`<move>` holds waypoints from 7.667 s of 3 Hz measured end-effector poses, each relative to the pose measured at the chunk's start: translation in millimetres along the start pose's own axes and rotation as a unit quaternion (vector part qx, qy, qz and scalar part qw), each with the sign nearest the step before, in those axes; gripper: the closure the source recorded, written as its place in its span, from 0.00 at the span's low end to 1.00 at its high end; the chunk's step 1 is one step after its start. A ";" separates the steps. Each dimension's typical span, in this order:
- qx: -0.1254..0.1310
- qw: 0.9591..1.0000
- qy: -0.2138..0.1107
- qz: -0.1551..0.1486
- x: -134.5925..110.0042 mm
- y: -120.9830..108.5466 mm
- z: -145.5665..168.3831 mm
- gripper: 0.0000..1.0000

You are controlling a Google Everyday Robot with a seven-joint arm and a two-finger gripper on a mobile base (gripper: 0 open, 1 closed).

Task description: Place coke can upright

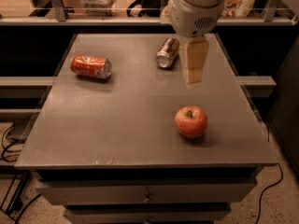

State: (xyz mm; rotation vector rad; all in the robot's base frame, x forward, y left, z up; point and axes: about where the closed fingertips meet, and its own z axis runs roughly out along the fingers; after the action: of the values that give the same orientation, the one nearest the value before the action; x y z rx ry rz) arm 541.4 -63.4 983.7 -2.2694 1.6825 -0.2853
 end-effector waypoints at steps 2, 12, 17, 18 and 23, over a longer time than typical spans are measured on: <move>0.008 0.999 -0.021 -0.033 -35.8 -32.0 10.4 0.00; -0.074 0.994 -0.080 0.017 -193.2 -147.8 185.7 0.00; -0.091 0.989 -0.100 0.056 -226.6 -164.9 212.5 0.46; -0.089 0.989 -0.103 0.057 -227.5 -165.5 210.5 0.70; 0.111 0.926 -0.361 -0.004 -186.1 -169.9 127.6 1.00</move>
Offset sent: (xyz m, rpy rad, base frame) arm 0.0177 0.0349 0.0011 0.0149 -0.0074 0.0614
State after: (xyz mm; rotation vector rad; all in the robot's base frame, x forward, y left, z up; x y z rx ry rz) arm 681.3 175.5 928.2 -1.8719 1.1794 0.3166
